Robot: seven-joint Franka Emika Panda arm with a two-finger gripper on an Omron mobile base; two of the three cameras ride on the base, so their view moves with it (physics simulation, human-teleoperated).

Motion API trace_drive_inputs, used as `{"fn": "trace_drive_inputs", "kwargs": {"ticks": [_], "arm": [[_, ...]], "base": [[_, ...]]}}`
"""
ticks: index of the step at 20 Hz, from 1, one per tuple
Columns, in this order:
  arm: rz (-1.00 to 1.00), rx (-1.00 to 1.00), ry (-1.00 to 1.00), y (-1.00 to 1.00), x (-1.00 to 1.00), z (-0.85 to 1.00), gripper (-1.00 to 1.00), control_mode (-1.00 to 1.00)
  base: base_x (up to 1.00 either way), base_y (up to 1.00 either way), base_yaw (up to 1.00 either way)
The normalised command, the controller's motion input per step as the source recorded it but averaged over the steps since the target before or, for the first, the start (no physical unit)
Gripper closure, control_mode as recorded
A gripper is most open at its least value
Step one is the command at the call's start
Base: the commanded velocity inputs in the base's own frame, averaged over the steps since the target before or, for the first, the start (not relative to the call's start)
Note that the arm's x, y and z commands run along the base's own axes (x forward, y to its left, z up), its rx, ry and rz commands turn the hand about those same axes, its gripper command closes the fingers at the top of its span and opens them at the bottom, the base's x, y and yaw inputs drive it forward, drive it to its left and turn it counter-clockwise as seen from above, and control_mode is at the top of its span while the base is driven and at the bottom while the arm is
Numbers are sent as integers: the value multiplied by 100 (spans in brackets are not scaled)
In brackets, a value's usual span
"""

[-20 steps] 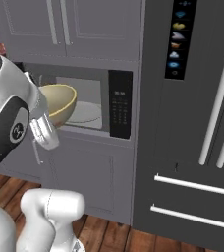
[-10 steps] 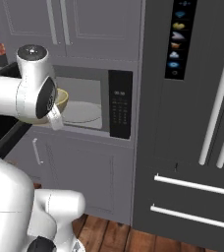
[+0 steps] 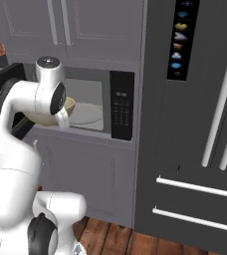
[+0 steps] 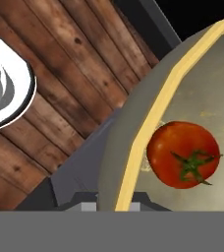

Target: Pick the tomato from the sink and place it in the bowl. Then pick the bowl and place it in the microwave. Then close the microwave door and press the start button.

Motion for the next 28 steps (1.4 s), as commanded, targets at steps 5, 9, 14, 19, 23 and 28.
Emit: {"fn": "trace_drive_inputs", "kwargs": {"ticks": [5, 9, 14, 19, 23, 28], "arm": [[-10, 0, -3, 25, 50, -30, 100, -100], [-9, 0, 0, 16, 62, -23, 100, -100], [-12, 0, 0, 19, 77, -45, 100, -100], [-9, 0, 1, 19, 92, -16, 100, -100], [-1, 0, 8, 14, 99, -8, 100, -100], [0, 0, 12, 23, 73, -41, 100, -100]], "base": [[0, 0, 0], [0, 0, 0], [0, 0, 0], [0, 0, 0], [0, 0, 0], [0, 0, 0]]}}
